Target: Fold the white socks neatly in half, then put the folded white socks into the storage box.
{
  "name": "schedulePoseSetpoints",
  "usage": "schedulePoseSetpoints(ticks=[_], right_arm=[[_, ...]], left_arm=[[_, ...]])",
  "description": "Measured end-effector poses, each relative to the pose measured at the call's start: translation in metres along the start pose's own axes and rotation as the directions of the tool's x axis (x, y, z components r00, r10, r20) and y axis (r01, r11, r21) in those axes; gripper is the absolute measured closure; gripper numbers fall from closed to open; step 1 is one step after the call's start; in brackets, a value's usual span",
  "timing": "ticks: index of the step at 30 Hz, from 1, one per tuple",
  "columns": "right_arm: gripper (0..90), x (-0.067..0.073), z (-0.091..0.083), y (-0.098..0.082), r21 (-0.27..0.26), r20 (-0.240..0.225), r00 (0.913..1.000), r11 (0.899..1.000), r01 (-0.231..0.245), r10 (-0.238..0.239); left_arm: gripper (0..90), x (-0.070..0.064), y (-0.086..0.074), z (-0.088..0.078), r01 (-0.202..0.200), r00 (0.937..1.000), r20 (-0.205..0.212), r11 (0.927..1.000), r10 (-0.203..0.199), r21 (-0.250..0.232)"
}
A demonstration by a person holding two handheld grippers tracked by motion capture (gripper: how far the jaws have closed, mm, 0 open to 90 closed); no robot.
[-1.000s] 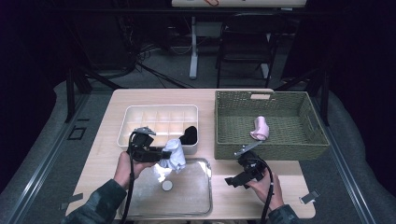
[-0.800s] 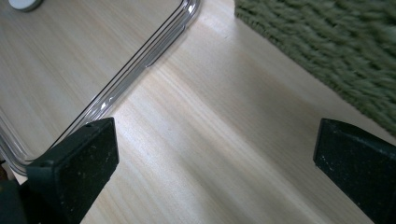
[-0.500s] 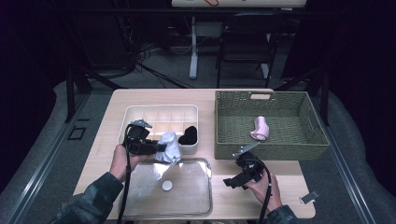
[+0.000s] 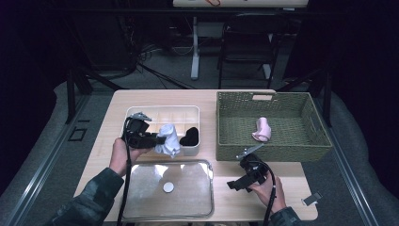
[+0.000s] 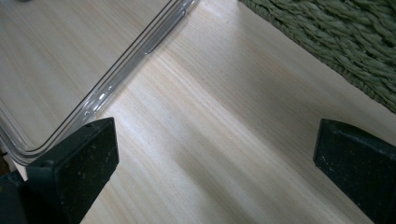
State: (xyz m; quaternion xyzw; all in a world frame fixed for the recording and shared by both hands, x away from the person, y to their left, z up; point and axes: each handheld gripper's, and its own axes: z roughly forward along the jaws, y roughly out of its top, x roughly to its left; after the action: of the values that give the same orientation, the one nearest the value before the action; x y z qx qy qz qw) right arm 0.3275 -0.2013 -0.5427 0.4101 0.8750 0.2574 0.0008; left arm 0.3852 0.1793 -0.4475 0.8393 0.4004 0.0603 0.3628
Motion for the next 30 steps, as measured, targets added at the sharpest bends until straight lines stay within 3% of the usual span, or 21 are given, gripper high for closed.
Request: schedulePoseSetpoints(ticks=[7, 19, 24, 27, 30], right_arm=[[0.0, 0.0, 0.001, 0.0, 0.01, 0.003, 1.0, 1.0, 0.003, -0.003], [0.0, -0.002, -0.003, -0.001, -0.007, 0.014, 0.9999, 1.0, -0.01, 0.01], [0.0, -0.002, -0.004, -0.001, -0.003, 0.017, 0.9998, 1.0, -0.014, 0.014], [0.0, -0.002, -0.004, -0.001, -0.011, 0.021, 0.9998, 1.0, -0.008, 0.008], [0.0, -0.002, -0.005, -0.001, -0.01, 0.025, 0.9997, 1.0, -0.003, 0.003]], left_arm=[[71.1, 0.001, 0.007, 0.007, -0.008, 0.9999, -0.015, 0.9998, 0.008, 0.016], [71.1, 0.008, 0.021, 0.01, 0.001, 0.9983, -0.059, 0.9997, -0.002, -0.023], [71.1, 0.011, 0.026, 0.015, -0.006, 0.9941, -0.108, 0.9998, 0.004, -0.016], [71.1, 0.013, 0.028, 0.021, -0.027, 0.9868, -0.16, 0.9996, 0.026, -0.002], [71.1, 0.015, 0.029, 0.024, -0.03, 0.9851, -0.169, 0.9995, 0.031, 0.01]])
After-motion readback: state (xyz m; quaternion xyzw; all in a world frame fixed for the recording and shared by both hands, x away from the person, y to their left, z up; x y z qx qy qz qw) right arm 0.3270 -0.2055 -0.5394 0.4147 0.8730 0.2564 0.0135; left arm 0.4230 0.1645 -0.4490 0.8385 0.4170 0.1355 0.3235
